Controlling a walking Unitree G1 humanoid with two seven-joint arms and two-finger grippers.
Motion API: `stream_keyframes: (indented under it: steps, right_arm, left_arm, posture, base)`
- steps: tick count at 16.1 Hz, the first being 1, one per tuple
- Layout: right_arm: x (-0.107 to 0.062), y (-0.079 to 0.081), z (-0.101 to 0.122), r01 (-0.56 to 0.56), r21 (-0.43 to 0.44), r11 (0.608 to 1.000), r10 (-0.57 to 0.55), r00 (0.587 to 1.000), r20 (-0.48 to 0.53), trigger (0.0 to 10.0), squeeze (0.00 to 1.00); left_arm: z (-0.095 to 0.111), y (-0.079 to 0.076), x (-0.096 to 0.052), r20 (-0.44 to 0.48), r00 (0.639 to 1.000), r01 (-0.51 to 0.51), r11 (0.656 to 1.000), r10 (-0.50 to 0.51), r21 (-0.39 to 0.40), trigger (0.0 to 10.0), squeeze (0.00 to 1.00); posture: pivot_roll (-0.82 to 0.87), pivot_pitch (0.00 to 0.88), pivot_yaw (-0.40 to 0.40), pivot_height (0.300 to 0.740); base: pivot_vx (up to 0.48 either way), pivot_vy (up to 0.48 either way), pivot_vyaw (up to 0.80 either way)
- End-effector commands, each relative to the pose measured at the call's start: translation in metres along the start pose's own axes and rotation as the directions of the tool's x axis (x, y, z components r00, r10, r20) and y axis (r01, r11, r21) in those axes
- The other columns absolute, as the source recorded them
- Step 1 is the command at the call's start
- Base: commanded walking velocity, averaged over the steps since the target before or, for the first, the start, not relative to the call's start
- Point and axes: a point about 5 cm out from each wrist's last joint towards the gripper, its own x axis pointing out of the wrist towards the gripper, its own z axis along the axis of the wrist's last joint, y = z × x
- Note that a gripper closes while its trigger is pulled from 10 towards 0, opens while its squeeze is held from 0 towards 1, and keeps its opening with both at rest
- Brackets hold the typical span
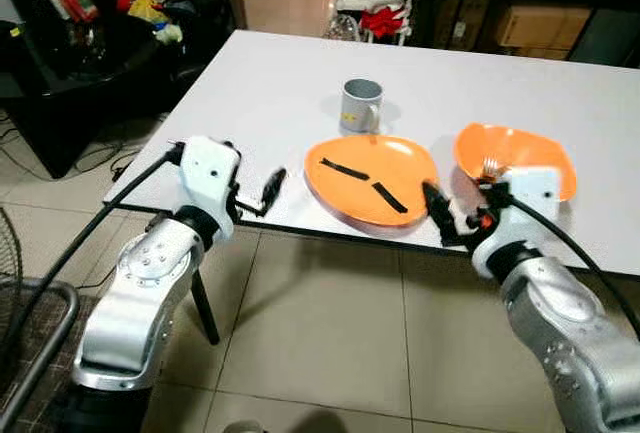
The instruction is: Setting the table
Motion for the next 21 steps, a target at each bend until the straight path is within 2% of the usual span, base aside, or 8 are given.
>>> stream_keyframes:
  steps: [1,2,5,8,11,21]
  right_arm:
    - [-0.001,-0.005,0.002,0.078,-0.008,0.997,-0.078,0.996,0.05,10.0,0.0]
    - [0.0,-0.007,-0.001,0.108,0.045,0.993,-0.11,0.993,0.048,10.0,0.0]
    - [0.007,-0.001,-0.011,0.04,-0.03,0.999,-0.04,0.999,0.009,10.0,0.0]
    - [0.008,0.004,-0.016,-0.002,-0.036,0.999,0.002,1.0,0.016,10.0,0.0]
    - [0.013,0.006,-0.018,-0.028,-0.082,0.996,0.03,0.999,0.015,10.0,0.0]
    - [0.015,0.003,-0.019,-0.001,-0.074,0.997,0.003,1.0,0.024,10.0,0.0]
  left_arm:
    - [-0.002,0.004,-0.002,0.002,0.999,-0.044,0.999,0.044,-0.017,10.0,0.0]
    - [-0.004,0.0,-0.002,-0.001,0.999,-0.048,0.999,0.048,-0.02,10.0,0.0]
    - [-0.006,-0.003,0.001,0.001,0.999,-0.052,0.999,0.052,-0.016,10.0,0.0]
    - [-0.006,-0.001,0.002,-0.003,0.998,-0.065,0.998,0.065,-0.015,10.0,0.0]
    - [-0.006,0.0,0.003,0.002,0.998,-0.068,0.998,0.068,-0.01,10.0,0.0]
    - [-0.008,-0.006,0.004,0.003,1.0,-0.021,1.0,0.021,-0.003,10.0,0.0]
  posture:
    - [0.06,0.0,-0.014,0.74]
    - [0.06,0.0,-0.021,0.74]
    - [0.07,0.0,-0.033,0.74]
    - [0.08,0.0,-0.043,0.74]
    - [0.09,0.0,-0.05,0.74]
    - [0.08,0.0,-0.046,0.74]
  base:
    - [0.0,0.0,0.0]
    - [0.0,0.0,0.0]
    - [0.091,0.0,0.0]
    - [0.321,0.0,0.0]
    - [0.334,0.0,0.0]
    - [0.334,0.0,0.0]
